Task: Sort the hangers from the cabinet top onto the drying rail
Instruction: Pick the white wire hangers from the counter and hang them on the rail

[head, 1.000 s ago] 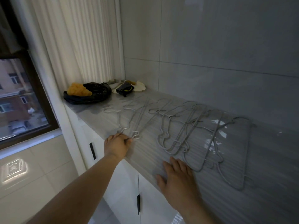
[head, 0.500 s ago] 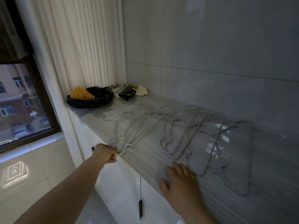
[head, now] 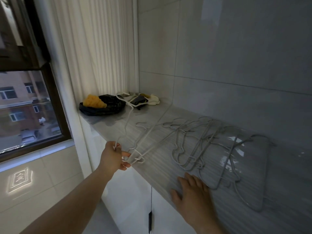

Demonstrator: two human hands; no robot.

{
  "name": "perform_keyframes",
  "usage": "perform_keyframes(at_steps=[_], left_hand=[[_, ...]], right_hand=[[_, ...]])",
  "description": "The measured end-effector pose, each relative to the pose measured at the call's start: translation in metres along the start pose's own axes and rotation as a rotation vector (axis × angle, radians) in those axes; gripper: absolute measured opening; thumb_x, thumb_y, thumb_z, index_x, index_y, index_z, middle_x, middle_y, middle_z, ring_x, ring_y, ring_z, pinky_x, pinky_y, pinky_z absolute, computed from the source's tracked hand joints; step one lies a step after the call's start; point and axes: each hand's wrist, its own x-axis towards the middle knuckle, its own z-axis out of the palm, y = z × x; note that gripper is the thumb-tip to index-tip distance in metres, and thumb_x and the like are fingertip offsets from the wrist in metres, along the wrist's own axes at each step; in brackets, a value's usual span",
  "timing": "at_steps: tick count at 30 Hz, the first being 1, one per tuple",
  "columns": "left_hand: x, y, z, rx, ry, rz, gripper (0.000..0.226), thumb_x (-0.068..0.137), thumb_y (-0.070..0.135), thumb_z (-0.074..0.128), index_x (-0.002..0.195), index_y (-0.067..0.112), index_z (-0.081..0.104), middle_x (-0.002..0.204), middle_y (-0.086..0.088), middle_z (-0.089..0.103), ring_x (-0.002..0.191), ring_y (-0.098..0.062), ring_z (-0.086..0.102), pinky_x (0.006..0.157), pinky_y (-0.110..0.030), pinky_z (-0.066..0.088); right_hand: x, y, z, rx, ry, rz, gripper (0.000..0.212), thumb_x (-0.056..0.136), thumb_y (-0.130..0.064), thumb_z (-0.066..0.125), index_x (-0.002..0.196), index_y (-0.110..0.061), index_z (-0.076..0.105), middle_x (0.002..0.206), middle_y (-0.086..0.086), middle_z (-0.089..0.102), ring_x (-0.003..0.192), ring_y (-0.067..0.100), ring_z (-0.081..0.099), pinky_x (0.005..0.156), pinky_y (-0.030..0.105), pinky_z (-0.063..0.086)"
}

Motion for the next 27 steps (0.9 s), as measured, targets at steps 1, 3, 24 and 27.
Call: perform_keyframes(at_steps=[1, 3, 24, 27], left_hand=[[-0.005, 0.0, -0.005, -0.019, -0.005, 0.011, 0.022, 0.098, 0.011, 0.028, 0.078, 0.017, 0.036, 0.069, -0.01, 0.059, 0.034, -0.022, 0.054, 0.028, -0.015, 0.039], [-0.015, 0.002, -0.017, -0.076, -0.028, 0.02, 0.024, 0.098, 0.011, 0.028, 0.076, 0.017, 0.035, 0.07, -0.013, 0.059, 0.03, -0.017, 0.056, 0.029, -0.015, 0.04], [-0.194, -0.012, -0.2, 0.116, -0.027, 0.161, 0.015, 0.096, 0.018, 0.034, 0.082, 0.022, 0.037, 0.077, -0.005, 0.068, 0.036, -0.011, 0.057, 0.036, -0.017, 0.043], [-0.249, -0.024, -0.247, 0.15, 0.002, 0.203, 0.009, 0.095, 0.023, 0.035, 0.087, 0.023, 0.04, 0.082, -0.003, 0.067, 0.044, -0.006, 0.06, 0.043, -0.016, 0.045]], right_hand=[[0.001, 0.003, 0.005, 0.025, 0.033, -0.014, 0.055, 0.082, -0.05, 0.054, 0.129, -0.022, 0.05, 0.144, 0.005, 0.041, 0.133, 0.016, 0.036, 0.108, 0.031, 0.029], [-0.002, 0.003, 0.004, 0.078, 0.012, -0.005, 0.054, 0.082, -0.043, 0.06, 0.128, -0.015, 0.052, 0.139, 0.009, 0.047, 0.131, 0.023, 0.04, 0.107, 0.038, 0.03], [-0.007, -0.258, -0.095, 1.137, -0.469, 0.02, 0.014, 0.091, -0.012, 0.05, 0.096, 0.001, 0.053, 0.068, 0.006, 0.059, 0.036, 0.008, 0.055, 0.035, 0.014, 0.042], [-0.055, -0.309, -0.1, 1.104, -0.596, -0.037, 0.022, 0.091, -0.003, 0.045, 0.07, -0.001, 0.052, 0.059, 0.006, 0.056, 0.024, 0.006, 0.048, 0.031, 0.014, 0.04]])
